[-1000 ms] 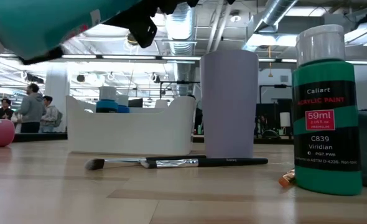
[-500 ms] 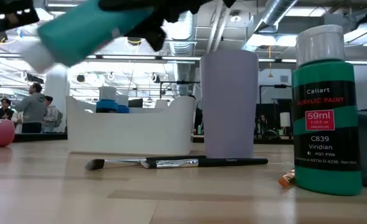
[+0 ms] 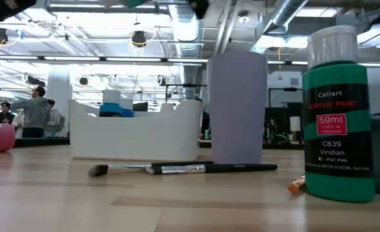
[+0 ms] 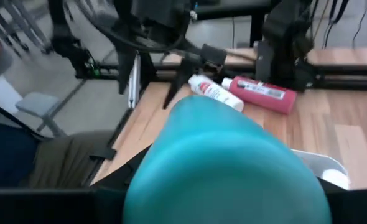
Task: Pick & Place Paint Supplies
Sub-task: Put the light blue paint bottle into the white bin
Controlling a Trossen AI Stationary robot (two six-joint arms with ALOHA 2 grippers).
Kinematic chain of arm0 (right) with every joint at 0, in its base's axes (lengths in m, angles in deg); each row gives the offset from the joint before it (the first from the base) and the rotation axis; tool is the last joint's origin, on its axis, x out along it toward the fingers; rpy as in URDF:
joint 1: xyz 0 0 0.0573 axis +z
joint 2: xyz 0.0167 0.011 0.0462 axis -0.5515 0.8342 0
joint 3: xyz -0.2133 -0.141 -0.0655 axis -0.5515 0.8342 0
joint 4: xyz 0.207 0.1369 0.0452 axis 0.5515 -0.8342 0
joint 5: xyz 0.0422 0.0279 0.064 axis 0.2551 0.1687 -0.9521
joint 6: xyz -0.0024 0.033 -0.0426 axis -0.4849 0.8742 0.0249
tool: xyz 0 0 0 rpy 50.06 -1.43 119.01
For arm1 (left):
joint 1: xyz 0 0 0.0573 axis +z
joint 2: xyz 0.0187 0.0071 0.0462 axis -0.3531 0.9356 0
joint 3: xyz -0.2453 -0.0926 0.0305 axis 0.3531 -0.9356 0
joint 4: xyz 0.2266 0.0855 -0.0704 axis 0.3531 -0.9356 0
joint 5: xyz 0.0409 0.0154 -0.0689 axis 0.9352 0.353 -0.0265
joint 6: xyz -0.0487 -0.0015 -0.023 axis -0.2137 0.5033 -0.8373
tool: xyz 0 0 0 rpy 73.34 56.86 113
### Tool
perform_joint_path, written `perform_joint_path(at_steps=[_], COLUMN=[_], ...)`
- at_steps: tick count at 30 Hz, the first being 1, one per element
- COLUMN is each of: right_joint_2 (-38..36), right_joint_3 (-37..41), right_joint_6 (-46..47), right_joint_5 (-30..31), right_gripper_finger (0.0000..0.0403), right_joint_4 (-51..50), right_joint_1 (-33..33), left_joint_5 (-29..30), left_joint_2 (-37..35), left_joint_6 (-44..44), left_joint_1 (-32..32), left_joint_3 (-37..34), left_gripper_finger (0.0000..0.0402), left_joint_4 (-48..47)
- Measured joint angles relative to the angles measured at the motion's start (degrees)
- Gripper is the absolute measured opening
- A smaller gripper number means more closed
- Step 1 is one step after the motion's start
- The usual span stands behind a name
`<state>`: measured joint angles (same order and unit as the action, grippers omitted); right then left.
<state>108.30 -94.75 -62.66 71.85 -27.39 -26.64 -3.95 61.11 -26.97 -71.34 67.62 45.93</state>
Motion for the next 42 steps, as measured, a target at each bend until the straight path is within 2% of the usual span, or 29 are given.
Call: perform_joint_path(at_steps=[4,8,14,16,19,22,25,31,37,42], right_joint_2=[-8.7,-13.5,-13.2,-11.4,-7.7,-2.6,0.1,1.1,0.7,0.9], right_joint_3=[12.7,23.8,32.5,33.5,33.6,33.1,31.4,30.3,30.2,30.2], right_joint_6=[3.3,5.8,8.6,8.7,8.6,9.3,11.2,9.5,5.9,3.4], right_joint_5=[0.7,0.6,1.6,1.8,2.2,3.3,5.7,6.8,6.4,8.7], right_gripper_finger=[0.0173,0.0175,0.0175,0.0176,0.0176,0.0176,0.0176,0.0176,0.0177,0.0176], right_joint_4=[16.9,35.7,65.2,73.6,84.0,95.5,93.9,95.5,96.1,96.1], right_joint_1=[0.4,0.6,0.6,0.6,0.6,0.6,0.1,0.9,3.0,3.8], left_joint_5=[6.5,15.0,35.0,37.5,34.4,23.7,14.2,5.7,3.0,-3.7], left_joint_2=[0.2,0.2,1.6,2.6,4.9,7.9,10.2,10.3,10.2,10.2], left_joint_6=[4.4,10.6,27.8,34.1,42.8,52.2,59.1,66.5,70.1,69.8], left_joint_1=[0.6,2.1,4.2,6.3,11.5,16.8,20.6,23.5,24.1,25.8], left_joint_3=[0.0,0.0,0.0,0.0,0.0,0.0,0.0,0.0,0.0,0.0], left_gripper_finger=[0.0302,0.0302,0.0299,0.0299,0.0298,0.0298,0.0298,0.0298,0.0292,0.0289], left_joint_4=[0.8,3.4,14.7,19.5,28.6,40.0,49.8,61.5,72.5,77.1])
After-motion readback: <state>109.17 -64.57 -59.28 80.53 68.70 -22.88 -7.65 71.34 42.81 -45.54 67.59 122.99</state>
